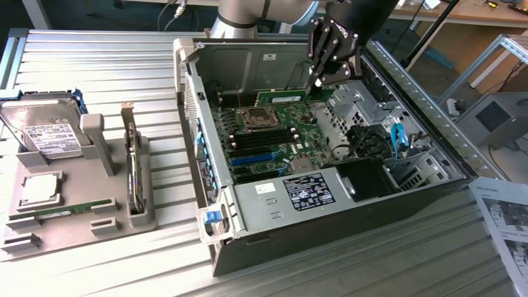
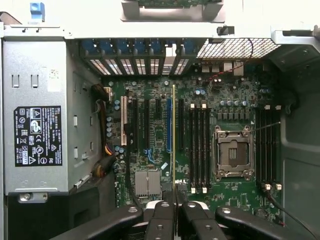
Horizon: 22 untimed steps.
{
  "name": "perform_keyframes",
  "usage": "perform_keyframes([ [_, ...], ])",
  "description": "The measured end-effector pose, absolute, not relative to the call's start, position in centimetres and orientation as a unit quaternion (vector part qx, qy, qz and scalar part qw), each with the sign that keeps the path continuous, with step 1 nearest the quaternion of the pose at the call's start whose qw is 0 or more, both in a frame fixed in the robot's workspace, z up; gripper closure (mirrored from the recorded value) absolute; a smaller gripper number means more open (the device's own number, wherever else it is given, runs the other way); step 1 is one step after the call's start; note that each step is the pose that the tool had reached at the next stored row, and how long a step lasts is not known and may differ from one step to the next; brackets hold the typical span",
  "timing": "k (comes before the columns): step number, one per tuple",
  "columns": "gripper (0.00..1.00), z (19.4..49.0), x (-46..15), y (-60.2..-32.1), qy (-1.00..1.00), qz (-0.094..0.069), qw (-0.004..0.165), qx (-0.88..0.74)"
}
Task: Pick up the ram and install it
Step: 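Pick up the ram and move it above insertion slot, then insert the ram into the slot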
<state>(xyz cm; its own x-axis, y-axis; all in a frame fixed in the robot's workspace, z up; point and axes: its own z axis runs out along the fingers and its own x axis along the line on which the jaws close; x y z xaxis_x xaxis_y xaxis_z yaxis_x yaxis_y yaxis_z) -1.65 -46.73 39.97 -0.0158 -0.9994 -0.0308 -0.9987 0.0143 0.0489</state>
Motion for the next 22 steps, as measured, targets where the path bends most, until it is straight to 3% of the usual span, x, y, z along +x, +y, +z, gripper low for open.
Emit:
perform_keyframes([
  [22, 0.88, 39.47, -1.65, -46.0, -0.712, -0.028, 0.006, 0.701],
])
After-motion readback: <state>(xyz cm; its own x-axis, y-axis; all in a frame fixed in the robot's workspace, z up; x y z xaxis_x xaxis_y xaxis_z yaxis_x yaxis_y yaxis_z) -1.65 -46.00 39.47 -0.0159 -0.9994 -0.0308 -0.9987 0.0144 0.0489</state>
